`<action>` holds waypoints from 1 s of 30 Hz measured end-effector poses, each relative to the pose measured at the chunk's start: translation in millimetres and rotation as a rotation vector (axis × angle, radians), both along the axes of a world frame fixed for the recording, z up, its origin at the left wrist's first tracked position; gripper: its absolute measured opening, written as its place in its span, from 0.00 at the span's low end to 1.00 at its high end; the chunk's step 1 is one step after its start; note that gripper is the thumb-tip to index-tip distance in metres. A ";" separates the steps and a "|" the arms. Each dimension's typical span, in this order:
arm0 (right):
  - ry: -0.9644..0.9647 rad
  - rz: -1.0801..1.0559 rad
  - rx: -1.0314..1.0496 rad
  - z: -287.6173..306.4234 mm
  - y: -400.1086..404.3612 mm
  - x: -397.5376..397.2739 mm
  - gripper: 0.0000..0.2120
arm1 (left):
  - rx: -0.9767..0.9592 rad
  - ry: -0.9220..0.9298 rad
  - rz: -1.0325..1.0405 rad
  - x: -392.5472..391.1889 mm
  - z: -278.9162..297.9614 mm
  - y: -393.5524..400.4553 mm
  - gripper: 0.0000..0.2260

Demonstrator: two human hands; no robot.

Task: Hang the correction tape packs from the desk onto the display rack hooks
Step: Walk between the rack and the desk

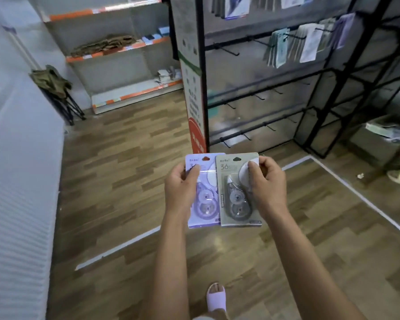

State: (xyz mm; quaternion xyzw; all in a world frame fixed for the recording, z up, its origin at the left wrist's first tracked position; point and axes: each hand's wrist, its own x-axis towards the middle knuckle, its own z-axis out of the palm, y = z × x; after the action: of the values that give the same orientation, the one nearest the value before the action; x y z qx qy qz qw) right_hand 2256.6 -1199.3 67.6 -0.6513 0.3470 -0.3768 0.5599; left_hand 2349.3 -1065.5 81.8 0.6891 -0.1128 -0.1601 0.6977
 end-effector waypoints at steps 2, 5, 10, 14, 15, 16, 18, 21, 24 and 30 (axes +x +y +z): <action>-0.010 -0.054 -0.002 5.6 -31.2 14.5 0.07 | -0.029 -0.024 -0.038 22.5 5.2 -36.7 0.06; -0.034 -0.129 -0.015 14.6 -75.4 35.4 0.08 | -0.077 -0.058 -0.122 51.8 14.0 -90.1 0.07; -0.045 -0.240 -0.055 26.9 -151.6 52.3 0.07 | -0.120 -0.069 -0.226 82.2 24.2 -173.5 0.07; -0.075 -0.300 -0.089 34.5 -215.6 58.7 0.07 | -0.193 -0.068 -0.287 94.3 29.9 -243.2 0.07; -0.075 -0.312 -0.097 36.5 -232.5 59.7 0.08 | -0.214 -0.066 -0.298 95.2 31.4 -260.9 0.07; -0.071 -0.322 -0.103 38.1 -250.1 59.9 0.08 | -0.228 -0.061 -0.303 96.0 32.5 -279.1 0.07; -0.066 -0.332 -0.115 40.9 -287.6 60.9 0.07 | -0.246 -0.042 -0.306 96.8 34.8 -316.8 0.06; -0.063 -0.321 -0.126 48.9 -344.8 63.3 0.07 | -0.266 0.003 -0.286 95.6 41.9 -374.6 0.07; -0.036 -0.320 -0.148 57.8 -395.8 64.6 0.07 | -0.261 0.046 -0.260 95.1 48.9 -427.4 0.06; -0.063 -0.331 -0.201 75.3 -500.5 77.7 0.05 | -0.267 0.037 -0.232 104.3 72.1 -536.8 0.05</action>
State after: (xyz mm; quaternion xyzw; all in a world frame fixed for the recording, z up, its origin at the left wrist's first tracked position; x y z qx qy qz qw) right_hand 2334.3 -1699.8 143.0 -0.6260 0.3922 -0.5165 0.4330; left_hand 2453.6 -1602.3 153.9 0.5696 -0.1993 -0.2358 0.7617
